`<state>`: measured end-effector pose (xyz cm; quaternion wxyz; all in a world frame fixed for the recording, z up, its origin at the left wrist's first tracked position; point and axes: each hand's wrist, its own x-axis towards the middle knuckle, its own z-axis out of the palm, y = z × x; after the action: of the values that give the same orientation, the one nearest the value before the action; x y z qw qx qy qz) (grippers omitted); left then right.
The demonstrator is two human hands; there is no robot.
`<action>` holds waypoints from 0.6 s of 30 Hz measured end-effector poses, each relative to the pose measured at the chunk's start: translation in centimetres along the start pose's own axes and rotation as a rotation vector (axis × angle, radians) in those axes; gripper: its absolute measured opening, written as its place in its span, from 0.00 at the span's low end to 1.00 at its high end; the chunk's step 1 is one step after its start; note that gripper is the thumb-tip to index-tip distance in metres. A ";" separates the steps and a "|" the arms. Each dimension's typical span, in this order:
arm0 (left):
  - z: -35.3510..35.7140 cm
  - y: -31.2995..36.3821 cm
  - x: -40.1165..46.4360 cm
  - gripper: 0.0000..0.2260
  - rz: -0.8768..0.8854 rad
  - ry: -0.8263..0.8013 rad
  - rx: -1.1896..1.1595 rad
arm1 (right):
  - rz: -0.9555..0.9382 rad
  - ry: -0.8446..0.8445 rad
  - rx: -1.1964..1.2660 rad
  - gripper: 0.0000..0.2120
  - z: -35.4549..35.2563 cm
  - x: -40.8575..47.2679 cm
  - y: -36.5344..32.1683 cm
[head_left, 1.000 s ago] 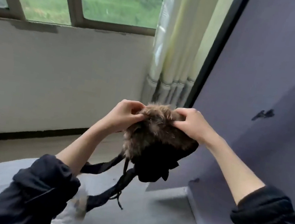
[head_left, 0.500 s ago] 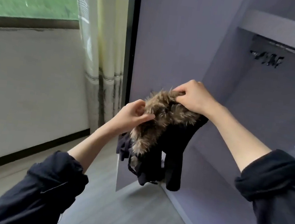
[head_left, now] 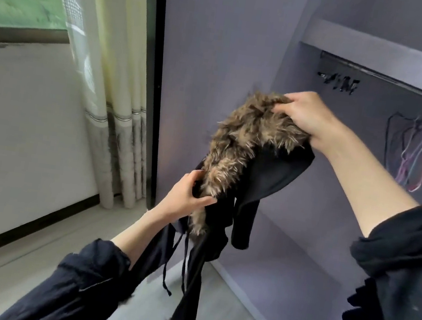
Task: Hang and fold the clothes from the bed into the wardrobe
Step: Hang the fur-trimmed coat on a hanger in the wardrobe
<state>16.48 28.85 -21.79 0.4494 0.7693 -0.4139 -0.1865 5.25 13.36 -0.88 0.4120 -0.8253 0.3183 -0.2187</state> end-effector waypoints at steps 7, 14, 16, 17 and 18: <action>-0.1 1.0 1.7 0.07 0.008 0.045 0.049 | 0.017 0.065 -0.167 0.09 -1.6 0.3 3.4; -1.5 5.9 3.6 0.04 -0.330 -0.017 -0.578 | 0.083 0.037 -0.441 0.18 0.1 -1.4 10.3; -1.2 7.6 4.3 0.04 -0.402 -0.031 -0.717 | 0.075 -0.080 -0.320 0.14 1.6 -2.7 10.9; -1.2 8.1 4.4 0.04 -0.429 -0.037 -0.785 | 0.098 -0.212 -0.298 0.16 2.6 -3.5 11.0; -1.1 8.7 4.7 0.04 -0.440 -0.048 -0.834 | 0.138 -0.340 -0.288 0.17 3.6 -4.3 11.1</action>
<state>15.88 23.50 -13.46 0.6603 0.5881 -0.1411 -0.4453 0.70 13.26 -12.40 0.3517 -0.8768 0.3279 -0.0004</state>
